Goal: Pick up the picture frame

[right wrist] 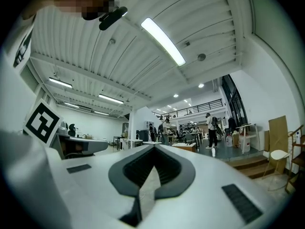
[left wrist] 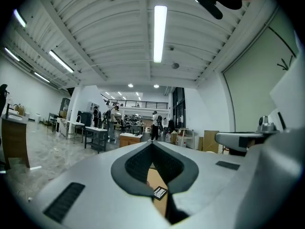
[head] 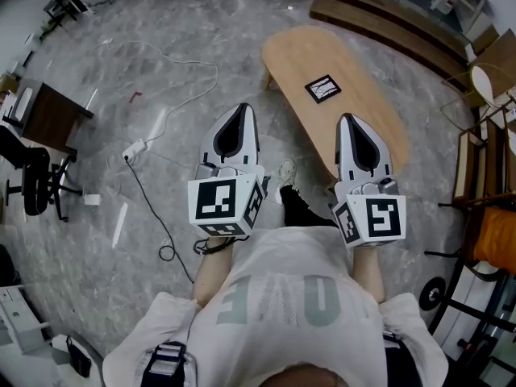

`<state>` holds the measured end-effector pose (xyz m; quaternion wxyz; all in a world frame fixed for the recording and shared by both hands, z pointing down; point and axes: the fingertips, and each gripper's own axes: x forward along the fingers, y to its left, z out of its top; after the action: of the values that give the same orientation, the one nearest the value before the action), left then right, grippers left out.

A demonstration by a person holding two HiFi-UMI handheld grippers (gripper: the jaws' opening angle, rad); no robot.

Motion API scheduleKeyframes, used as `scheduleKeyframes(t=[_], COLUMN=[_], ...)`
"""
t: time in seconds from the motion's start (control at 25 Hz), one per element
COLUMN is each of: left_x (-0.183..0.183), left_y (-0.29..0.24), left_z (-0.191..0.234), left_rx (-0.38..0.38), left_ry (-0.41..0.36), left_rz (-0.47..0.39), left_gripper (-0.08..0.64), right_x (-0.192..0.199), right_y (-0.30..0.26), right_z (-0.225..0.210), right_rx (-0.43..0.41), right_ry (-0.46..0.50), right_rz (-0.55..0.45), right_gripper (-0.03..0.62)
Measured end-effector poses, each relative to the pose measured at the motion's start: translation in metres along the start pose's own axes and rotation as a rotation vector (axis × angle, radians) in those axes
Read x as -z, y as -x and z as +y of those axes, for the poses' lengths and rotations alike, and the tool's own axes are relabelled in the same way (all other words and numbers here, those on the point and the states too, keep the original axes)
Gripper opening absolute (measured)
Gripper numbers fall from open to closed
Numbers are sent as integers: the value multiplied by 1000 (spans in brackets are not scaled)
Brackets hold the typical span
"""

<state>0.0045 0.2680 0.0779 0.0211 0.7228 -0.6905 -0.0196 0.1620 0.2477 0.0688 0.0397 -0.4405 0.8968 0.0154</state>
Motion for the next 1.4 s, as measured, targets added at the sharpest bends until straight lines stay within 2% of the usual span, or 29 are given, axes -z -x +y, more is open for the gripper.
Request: scheduleKeyframes(t=[0.16,0.36,0.52,0.84,1.04,1.4], left_x=[4,10,-1,-15,-22,-21], left_y=[-46,-117,-184,-306,-349,-382], left_z=[4,29,50,89,99,127], left_rx=[-3,-15,-13,-39,-33,13], left_ry=[-6,11,14,4,-10,-12], left_rz=[6,49,49,50,78,72], left_gripper=[8,8,8,8,8,8], right_x=[14,24,24,25,26,35], right_y=[-40,-114,-183,-300,-341,-386], right_z=[-30,-60,-86,-129,-141,-123], right_rx=[2,-13,-9,-49,-66,-59], right_ry=[-11,-16,-36,6,-2,-5], right_rz=[21,56,67,75,94,112], right_gripper=[-2,-1,-2,-2,-2,-2])
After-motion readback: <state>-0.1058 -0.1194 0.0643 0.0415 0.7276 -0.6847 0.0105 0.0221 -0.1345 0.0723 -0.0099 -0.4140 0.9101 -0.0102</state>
